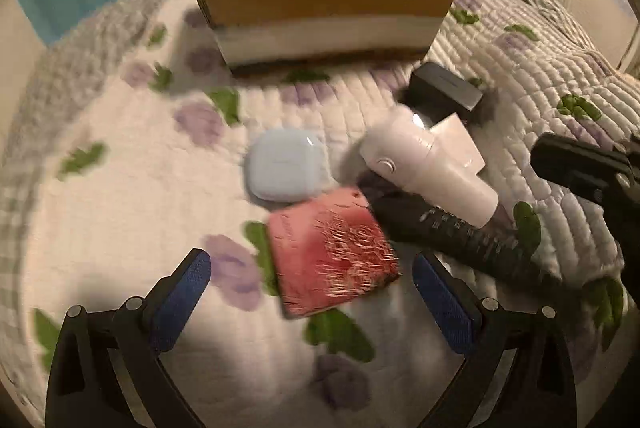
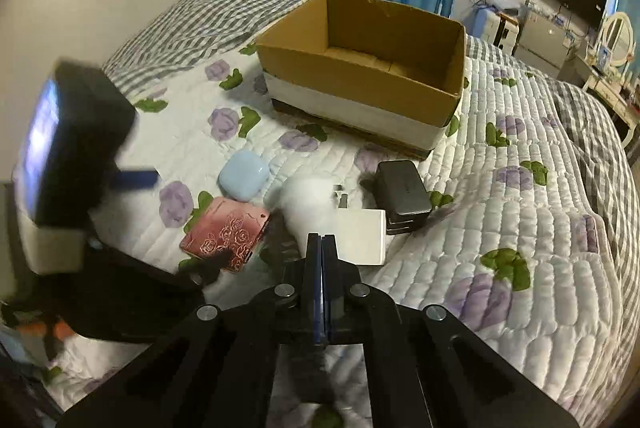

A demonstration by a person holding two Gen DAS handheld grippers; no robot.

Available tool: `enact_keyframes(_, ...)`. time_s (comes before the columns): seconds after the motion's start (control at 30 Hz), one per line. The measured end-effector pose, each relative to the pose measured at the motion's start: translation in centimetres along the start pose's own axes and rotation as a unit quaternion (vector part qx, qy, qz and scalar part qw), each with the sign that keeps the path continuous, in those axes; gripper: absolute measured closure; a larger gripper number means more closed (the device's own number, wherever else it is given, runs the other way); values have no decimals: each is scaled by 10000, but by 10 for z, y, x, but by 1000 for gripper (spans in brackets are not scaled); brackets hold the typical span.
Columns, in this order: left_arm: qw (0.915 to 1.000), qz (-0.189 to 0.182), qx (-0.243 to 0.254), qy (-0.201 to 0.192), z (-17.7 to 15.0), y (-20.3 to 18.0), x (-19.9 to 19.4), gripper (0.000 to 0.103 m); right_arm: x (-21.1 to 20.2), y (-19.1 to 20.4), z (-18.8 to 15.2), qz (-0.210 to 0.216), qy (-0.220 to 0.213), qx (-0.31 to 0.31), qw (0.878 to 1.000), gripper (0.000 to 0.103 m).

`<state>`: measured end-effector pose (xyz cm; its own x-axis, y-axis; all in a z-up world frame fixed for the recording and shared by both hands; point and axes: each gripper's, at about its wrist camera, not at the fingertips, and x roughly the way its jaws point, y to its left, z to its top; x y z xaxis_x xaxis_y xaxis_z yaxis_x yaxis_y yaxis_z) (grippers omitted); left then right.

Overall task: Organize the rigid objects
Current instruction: 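Grasp the pink rose-patterned card case with the left gripper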

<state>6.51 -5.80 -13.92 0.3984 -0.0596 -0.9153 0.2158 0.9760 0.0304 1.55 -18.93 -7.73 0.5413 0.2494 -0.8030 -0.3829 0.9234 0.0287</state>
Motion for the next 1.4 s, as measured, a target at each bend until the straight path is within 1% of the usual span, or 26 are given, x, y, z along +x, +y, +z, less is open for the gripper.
enact_keyframes(0.03, 9999, 57, -68, 97, 0, 0, 7, 0, 4, -2, 1, 89, 121, 26, 9999, 103)
enact_keyframes(0.1, 9997, 183, -88, 144, 0, -2, 13, 0, 11, -1, -2, 212, 300, -26, 9993, 103)
enact_keyframes(0.2, 9993, 254, -62, 273, 2, -5, 25, 0, 19, 2, -9, 197, 446, -80, 9988, 103)
enact_keyframes(0.27, 9992, 231, -50, 333, 5, -9, 31, 2, 20, 3, -10, 97, 416, -98, 9990, 103)
enact_keyframes(0.3, 9991, 181, -34, 376, 6, -10, 34, 6, 19, 3, -10, 107, 404, -112, 9991, 103)
enact_keyframes(0.33, 9989, -20, -28, 463, 6, -11, 36, 22, 18, 4, -10, 131, 390, -124, 9991, 103)
enact_keyframes(0.37, 9985, -143, -59, 530, 5, -11, 37, 27, 17, 4, -10, 127, 384, -126, 9991, 103)
enact_keyframes(0.4, 9984, -190, -71, 526, 5, -11, 38, 27, 17, 3, -11, 127, 394, -125, 9991, 103)
enact_keyframes(0.43, 9985, -209, -26, 496, 4, -11, 36, 29, 17, 3, -11, 152, 425, -129, 9989, 100)
enact_keyframes(0.47, 9985, -262, -33, 482, 3, -10, 35, 29, 18, 3, -11, 154, 447, -135, 9988, 94)
enact_keyframes(0.53, 9980, -420, -94, 467, 1, -6, 29, 31, 16, 3, -11, 150, 432, -153, 9988, 57)
enact_keyframes(0.57, 9977, -483, -111, 458, 1, -5, 27, 31, 14, 4, -11, 142, 393, -161, 9990, 54)
enact_keyframes(0.63, 9975, -524, -153, 443, -2, -4, 22, 32, 13, 6, -10, 185, 394, -172, 9989, 54)
enact_keyframes(0.73, 9980, -459, -148, 402, -8, -2, 17, 32, 19, 8, -12, 340, 612, -132, 9975, 54)
enact_keyframes(0.8, 9981, -456, -163, 379, -10, 0, 14, 32, 21, 10, -13, 323, 696, -150, 9969, 54)
enact_keyframes(0.9, 9977, -547, -205, 333, -9, 9, 11, 32, 26, 11, -16, 373, 908, -169, 9950, 54)
enact_keyframes(1.0, 9978, -542, -260, 268, -6, 17, 4, 32, 30, 14, -20, 437, 1128, -228, 9924, 54)
enact_keyframes(1.1, 9978, -559, -286, 230, -3, 21, -1, 32, 43, 22, -22, 350, 1329, -443, 9895, 54)
enact_keyframes(1.13, 9971, -629, -353, 252, -2, 24, -1, 32, 48, 23, -22, 330, 1377, -482, 9887, 54)
enact_keyframes(1.2, 9965, -684, -394, 261, -1, 27, -3, 32, 62, 24, -23, 329, 1569, -438, 9861, 55)
enact_keyframes(1.23, 9966, -679, -384, 248, -1, 26, -5, 32, 65, 26, -24, 223, 1590, -503, 9857, 63)
enact_keyframes(1.3, 9967, -687, -362, 229, 0, 23, -4, 32, 62, 28, -25, 135, 1482, -554, 9873, 63)
enact_keyframes(1.4, 9959, -784, -417, 197, 3, 23, -7, 32, 46, 28, -24, 216, 1164, -517, 9916, 63)
